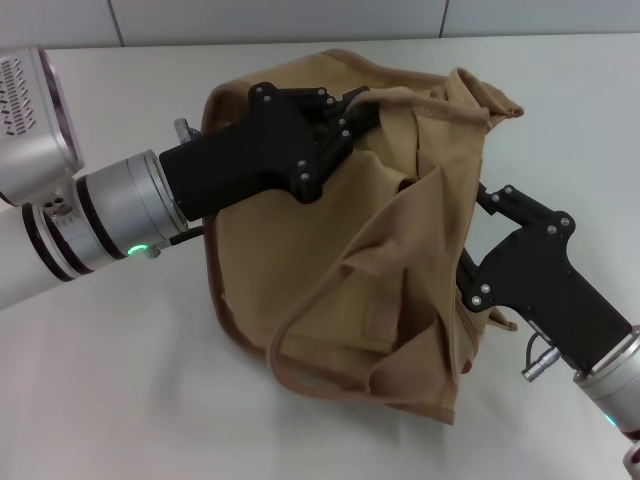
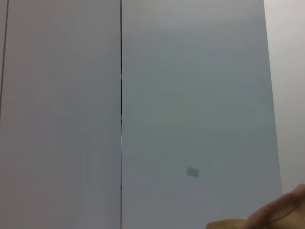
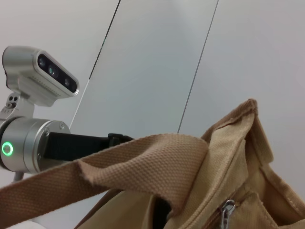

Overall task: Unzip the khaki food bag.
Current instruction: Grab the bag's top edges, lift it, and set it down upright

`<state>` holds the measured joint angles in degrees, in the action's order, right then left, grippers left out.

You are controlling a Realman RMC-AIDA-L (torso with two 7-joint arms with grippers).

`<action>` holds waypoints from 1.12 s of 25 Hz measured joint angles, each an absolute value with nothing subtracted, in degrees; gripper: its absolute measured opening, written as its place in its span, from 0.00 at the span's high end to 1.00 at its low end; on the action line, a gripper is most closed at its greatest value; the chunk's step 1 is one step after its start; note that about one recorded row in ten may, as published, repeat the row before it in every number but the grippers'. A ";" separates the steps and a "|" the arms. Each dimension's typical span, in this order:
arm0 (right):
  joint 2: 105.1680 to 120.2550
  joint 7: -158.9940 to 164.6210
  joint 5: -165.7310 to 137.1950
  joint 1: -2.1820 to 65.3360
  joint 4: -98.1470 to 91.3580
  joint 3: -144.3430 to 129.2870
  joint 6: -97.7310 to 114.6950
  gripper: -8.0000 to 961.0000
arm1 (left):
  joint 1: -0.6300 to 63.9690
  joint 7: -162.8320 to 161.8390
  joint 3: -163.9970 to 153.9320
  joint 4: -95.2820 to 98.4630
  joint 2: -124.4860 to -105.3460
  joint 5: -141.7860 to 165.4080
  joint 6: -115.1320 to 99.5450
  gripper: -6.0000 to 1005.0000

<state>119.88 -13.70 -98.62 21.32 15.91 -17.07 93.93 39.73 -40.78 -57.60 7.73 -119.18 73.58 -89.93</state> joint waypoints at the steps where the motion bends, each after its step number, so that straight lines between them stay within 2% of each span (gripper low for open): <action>1: 119.88 -13.71 -98.61 21.27 15.90 -17.06 94.09 0.63 | 39.73 -40.78 -57.56 7.73 -119.18 73.58 -89.89 0.89; 20: 119.88 -13.52 -98.61 21.78 16.44 -16.52 94.70 0.75 | 39.80 -40.87 -57.69 7.73 -119.18 73.57 -89.94 0.89; 26: 119.88 -13.53 -98.61 22.00 16.44 -16.52 94.70 0.95 | 39.72 -40.87 -57.71 7.73 -119.18 73.57 -90.07 0.89; 28: 119.88 -13.42 -98.58 22.09 16.43 -16.52 94.69 0.95 | 39.60 -40.87 -57.67 7.74 -119.17 73.57 -90.18 0.89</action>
